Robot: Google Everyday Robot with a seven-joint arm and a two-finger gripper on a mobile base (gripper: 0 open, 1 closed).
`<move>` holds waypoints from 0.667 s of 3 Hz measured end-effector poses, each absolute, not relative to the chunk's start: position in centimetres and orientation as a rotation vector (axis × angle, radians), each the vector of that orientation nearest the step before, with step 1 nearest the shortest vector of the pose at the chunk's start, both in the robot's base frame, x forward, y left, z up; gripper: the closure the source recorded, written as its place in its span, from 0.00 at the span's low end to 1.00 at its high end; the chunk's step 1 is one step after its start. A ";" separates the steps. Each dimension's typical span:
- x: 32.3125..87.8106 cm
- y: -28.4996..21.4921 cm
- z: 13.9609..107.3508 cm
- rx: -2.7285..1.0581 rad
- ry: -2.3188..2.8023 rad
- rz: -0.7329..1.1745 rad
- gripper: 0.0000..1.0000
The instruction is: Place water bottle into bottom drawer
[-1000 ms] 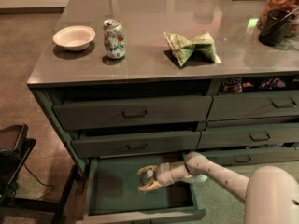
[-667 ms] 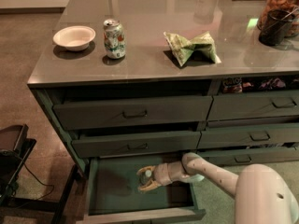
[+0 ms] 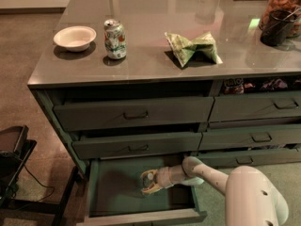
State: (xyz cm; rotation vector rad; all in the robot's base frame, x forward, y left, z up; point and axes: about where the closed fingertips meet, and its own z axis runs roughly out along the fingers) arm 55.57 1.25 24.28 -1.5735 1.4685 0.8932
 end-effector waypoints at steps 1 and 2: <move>55.9 0.8 22.6 -1.570 1.495 0.894 1.00; 56.1 0.6 21.7 -1.570 1.508 0.896 1.00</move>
Offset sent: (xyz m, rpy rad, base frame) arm 0.0118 -0.0164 -0.0466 -0.0392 0.0363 -0.0277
